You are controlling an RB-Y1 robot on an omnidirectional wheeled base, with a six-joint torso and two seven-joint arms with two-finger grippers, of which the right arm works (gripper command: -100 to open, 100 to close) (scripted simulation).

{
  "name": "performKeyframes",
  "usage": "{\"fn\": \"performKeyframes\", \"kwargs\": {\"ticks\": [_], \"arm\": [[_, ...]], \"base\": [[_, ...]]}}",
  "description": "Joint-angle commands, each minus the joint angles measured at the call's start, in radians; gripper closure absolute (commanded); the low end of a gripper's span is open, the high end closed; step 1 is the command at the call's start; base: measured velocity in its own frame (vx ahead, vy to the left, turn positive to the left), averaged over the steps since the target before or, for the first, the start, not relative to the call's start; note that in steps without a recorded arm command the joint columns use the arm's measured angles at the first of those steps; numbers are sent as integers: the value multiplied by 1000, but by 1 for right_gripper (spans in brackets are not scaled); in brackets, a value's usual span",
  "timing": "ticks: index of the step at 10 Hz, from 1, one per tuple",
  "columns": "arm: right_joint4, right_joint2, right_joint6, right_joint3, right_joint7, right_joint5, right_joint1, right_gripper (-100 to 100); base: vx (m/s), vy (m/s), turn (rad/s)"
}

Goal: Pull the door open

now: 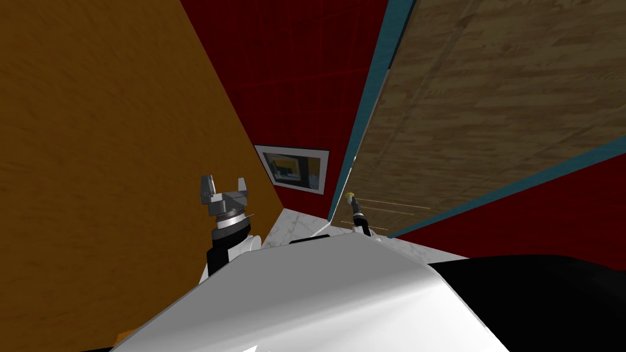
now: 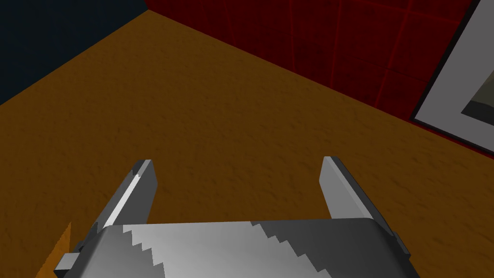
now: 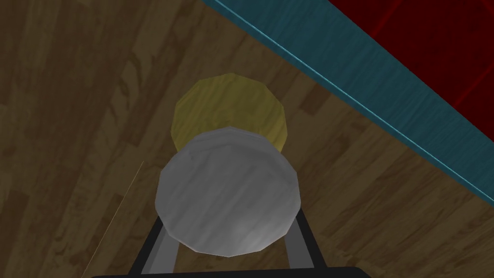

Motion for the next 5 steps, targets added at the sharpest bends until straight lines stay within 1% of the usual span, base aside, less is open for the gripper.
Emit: {"fn": "performKeyframes", "kwargs": {"ticks": [1, 2, 3, 4, 5], "arm": [[2, 12, 3, 12, -29, 0, 0, 100], [3, 10, 3, 17, -68, -8, -2, 100], [3, 10, 3, 17, -71, -8, -2, 100], [5, 8, 3, 22, -107, -15, -3, 100], [5, 8, 3, 22, -112, -15, -3, 100]], "base": [[-26, -13, 18], [-30, -12, 30], [-20, -7, 26], [-23, -5, 29], [-22, -5, -3]]}}
